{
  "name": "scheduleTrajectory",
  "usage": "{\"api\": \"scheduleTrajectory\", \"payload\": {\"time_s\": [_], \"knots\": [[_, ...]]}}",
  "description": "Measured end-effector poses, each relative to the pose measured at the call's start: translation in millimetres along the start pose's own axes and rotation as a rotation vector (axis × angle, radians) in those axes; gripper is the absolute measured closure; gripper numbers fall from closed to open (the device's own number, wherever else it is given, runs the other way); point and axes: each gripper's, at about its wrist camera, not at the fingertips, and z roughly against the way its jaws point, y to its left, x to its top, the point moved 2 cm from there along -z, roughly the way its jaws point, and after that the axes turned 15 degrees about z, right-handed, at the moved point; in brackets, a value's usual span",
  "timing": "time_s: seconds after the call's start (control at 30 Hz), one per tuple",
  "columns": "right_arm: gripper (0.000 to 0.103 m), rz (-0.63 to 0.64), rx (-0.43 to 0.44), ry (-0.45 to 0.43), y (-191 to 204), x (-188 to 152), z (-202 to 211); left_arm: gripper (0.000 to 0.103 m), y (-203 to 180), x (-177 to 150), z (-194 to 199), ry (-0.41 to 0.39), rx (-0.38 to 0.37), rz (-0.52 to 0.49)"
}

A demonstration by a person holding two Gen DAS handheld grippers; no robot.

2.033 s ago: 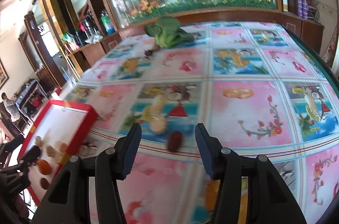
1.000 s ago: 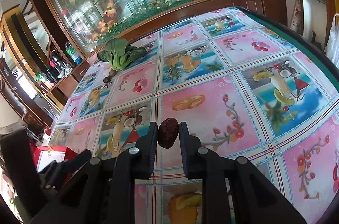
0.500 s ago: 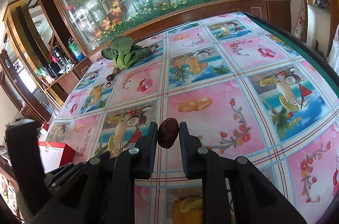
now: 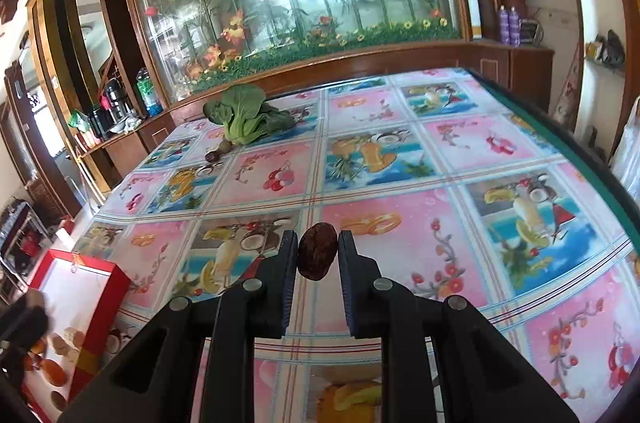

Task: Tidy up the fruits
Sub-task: 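Carry the date and beige cube into the tray and open both grippers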

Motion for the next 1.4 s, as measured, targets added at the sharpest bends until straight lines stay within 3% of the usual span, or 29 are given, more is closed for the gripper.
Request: {"api": "scheduleTrajectory", "payload": {"time_s": [0.13, 0.27, 0.37, 0.57, 0.87, 1.07, 1.4], "knots": [[0.084, 0.04, -0.047, -0.03, 4.1, -0.2, 6.7, 0.077, 27.9, 0.4, 29.8, -0.058, 0.028, 0.024], [0.084, -0.003, -0.036, -0.046, 7.8, -1.3, 19.5, 0.077, 56.4, 0.7, 49.0, -0.091, 0.054, 0.058], [0.084, -0.031, 0.022, -0.072, 24.9, -3.6, 33.6, 0.077, 77.2, 0.7, 56.9, -0.103, 0.067, 0.088], [0.084, 0.021, 0.212, -0.083, 102.4, -6.8, 49.7, 0.077, 114.4, -2.0, 59.9, -0.108, 0.107, 0.134], [0.084, 0.144, 0.437, -0.02, 202.9, -16.8, 56.3, 0.077, 161.2, -10.7, 59.7, -0.096, 0.166, 0.194], [0.084, 0.233, 0.447, -0.004, 234.8, -31.3, 53.0, 0.076, 186.5, -14.4, 54.4, -0.096, 0.217, 0.213], [0.084, 0.276, 0.454, 0.053, 253.1, -38.9, 41.4, 0.076, 226.5, -31.2, 41.4, -0.048, 0.286, 0.255]]}}
